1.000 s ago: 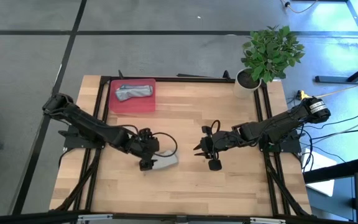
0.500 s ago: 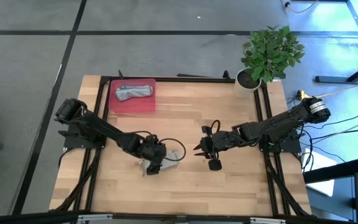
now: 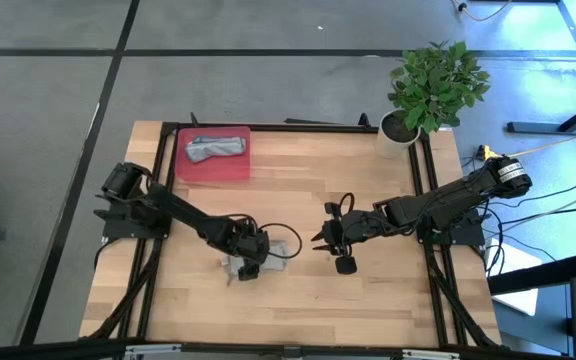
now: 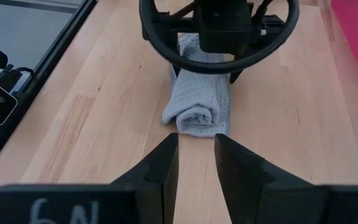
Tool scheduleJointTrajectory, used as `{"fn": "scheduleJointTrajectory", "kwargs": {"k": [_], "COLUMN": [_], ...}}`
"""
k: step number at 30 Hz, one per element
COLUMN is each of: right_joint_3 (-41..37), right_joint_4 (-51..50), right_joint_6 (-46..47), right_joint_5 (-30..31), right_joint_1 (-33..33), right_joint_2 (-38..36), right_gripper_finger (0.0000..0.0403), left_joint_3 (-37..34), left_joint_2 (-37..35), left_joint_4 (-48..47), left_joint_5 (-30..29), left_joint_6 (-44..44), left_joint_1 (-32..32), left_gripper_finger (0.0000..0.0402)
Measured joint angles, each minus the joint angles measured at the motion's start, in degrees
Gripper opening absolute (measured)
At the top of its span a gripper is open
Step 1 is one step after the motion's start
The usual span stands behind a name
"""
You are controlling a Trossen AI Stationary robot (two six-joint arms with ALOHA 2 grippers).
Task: Roll microfiber towels into tight, uniform cylinder then place into a basket
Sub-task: Put the gray towel into the pink bin
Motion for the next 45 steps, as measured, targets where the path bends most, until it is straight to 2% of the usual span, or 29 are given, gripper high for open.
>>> {"fn": "scheduleJointTrajectory", "kwargs": {"k": [13, 21, 30, 45], "right_joint_3": [0.0, 0.0, 0.0, 0.0], "right_joint_4": [0.0, 0.0, 0.0, 0.0], "right_joint_6": [0.0, 0.0, 0.0, 0.0], "right_joint_5": [0.0, 0.0, 0.0, 0.0], "right_joint_1": [0.0, 0.0, 0.0, 0.0], "right_joint_2": [0.0, 0.0, 0.0, 0.0], "right_gripper_finger": [0.0106, 0.0106, 0.0106, 0.0106], "left_joint_3": [0.0, -0.1, -0.1, -0.2], "left_joint_2": [0.3, 0.4, 0.5, -0.6], "left_joint_4": [0.1, 0.0, -0.1, -1.1], "left_joint_5": [-0.8, -1.3, -3.1, -2.2], "left_joint_6": [-0.4, -0.8, -2.1, 0.6], "left_joint_1": [0.5, 0.4, 0.4, 0.7], "left_gripper_finger": [0.0399, 0.037, 0.0264, 0.003]}}
